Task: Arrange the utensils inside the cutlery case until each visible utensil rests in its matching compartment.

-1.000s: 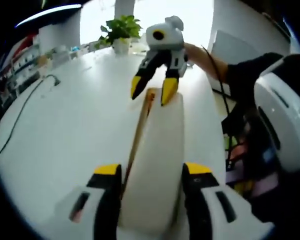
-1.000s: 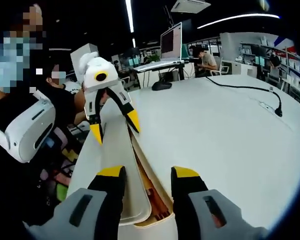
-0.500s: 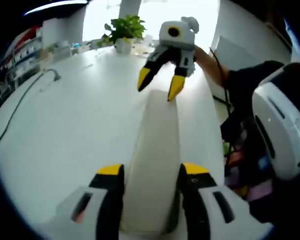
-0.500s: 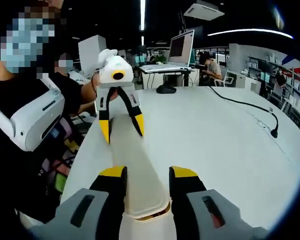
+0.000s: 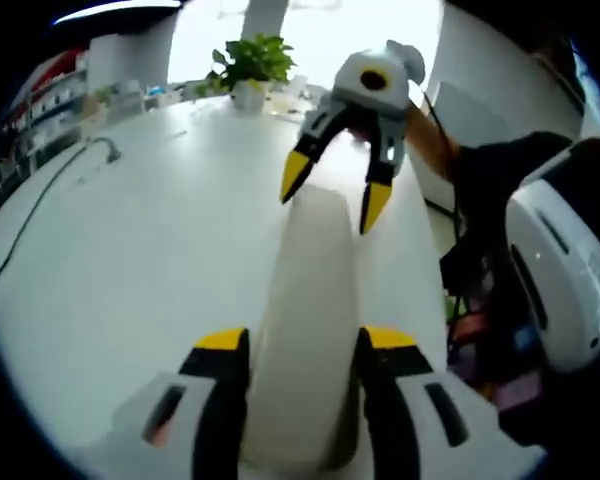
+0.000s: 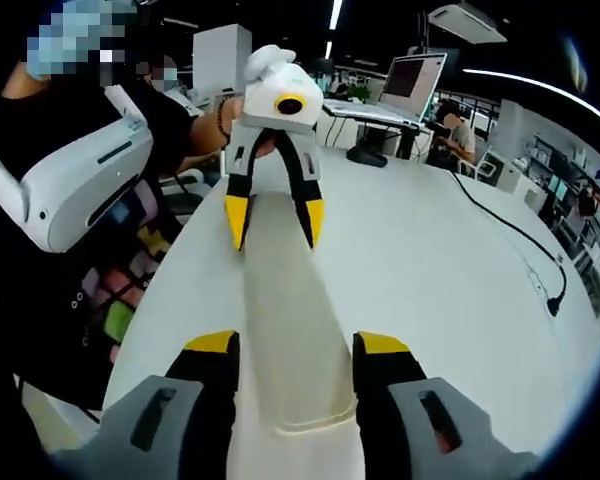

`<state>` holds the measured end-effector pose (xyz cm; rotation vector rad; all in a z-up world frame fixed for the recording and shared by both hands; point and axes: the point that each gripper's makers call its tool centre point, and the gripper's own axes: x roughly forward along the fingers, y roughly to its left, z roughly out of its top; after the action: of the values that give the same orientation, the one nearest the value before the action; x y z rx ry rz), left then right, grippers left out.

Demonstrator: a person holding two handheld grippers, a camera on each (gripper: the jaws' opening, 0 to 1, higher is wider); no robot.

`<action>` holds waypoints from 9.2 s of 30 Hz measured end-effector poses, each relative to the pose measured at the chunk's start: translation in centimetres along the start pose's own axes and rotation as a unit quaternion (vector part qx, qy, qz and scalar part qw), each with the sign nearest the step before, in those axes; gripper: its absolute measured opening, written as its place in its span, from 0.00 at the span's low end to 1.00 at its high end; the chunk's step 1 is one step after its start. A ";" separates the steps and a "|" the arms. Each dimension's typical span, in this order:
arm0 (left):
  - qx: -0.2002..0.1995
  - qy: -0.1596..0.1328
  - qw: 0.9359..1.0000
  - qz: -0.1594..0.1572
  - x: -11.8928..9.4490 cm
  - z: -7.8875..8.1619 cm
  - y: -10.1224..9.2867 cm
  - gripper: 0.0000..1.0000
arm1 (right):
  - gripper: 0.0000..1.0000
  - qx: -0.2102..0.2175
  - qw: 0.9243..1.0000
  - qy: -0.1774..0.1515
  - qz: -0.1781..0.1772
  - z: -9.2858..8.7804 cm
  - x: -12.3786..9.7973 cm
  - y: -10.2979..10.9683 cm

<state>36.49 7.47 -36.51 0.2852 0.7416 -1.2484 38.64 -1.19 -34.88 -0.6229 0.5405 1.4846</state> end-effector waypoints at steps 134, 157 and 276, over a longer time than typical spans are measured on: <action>0.115 0.052 0.992 0.019 -1.8 -1.6 4.6 0.48 | 0.12 0.040 0.955 0.293 0.027 -3.2 -3.3 -1.6; 0.114 0.034 0.993 0.013 -1.1 -1.4 4.3 0.49 | 0.11 0.040 0.945 0.317 0.065 -3.8 -3.1 -1.3; 0.162 0.225 0.961 -0.008 -1.3 -0.9 7.4 0.70 | 0.46 0.041 0.984 0.167 -0.038 -3.9 0.0 0.5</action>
<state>42.87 11.33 -37.74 0.8540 0.9232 -1.3350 38.33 -3.81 -37.78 -0.8254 0.8241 1.2854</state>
